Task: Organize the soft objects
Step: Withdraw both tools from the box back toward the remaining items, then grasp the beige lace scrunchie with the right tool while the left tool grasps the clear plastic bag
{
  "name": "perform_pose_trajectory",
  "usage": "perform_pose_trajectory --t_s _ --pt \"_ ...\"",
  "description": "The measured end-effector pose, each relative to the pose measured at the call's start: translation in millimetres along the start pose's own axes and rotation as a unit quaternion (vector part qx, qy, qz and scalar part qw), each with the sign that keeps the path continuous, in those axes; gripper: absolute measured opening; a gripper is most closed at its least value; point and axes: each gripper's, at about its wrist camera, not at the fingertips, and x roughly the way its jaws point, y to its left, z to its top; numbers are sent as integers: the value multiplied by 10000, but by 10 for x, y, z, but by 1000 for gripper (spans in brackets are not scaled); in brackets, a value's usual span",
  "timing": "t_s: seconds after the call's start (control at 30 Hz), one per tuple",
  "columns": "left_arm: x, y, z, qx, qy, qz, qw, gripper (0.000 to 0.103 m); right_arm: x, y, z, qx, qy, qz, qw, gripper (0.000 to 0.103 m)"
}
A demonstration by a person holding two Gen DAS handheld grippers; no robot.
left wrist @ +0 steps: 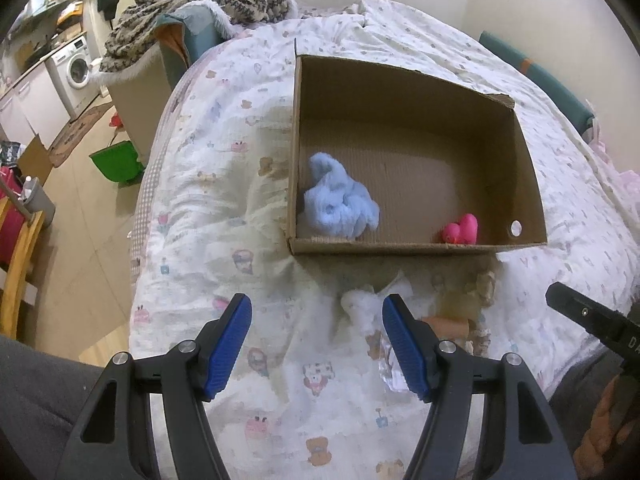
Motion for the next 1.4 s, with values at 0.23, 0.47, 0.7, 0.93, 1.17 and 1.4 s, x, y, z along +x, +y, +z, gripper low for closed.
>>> perform_pose_trajectory --t_s 0.23,0.47,0.7,0.93,1.17,1.4 --pt "-17 66 -67 -167 99 -11 9998 65 45 -81 -122 217 228 47 9995 70" --pt "33 146 -72 -407 167 19 9990 65 155 -283 -148 803 496 220 9953 70" --pt "153 255 -60 -777 387 -9 9962 65 487 -278 -233 1018 1208 334 9869 70" --pt "201 305 -59 -917 483 -13 9946 65 885 129 -278 -179 1585 -457 9861 70" --pt "243 317 -61 -966 525 -9 9939 65 1049 337 -350 -872 1736 -694 9785 33" --pt "252 296 -57 -899 514 33 9946 65 819 264 -449 -776 1810 -330 9799 16"
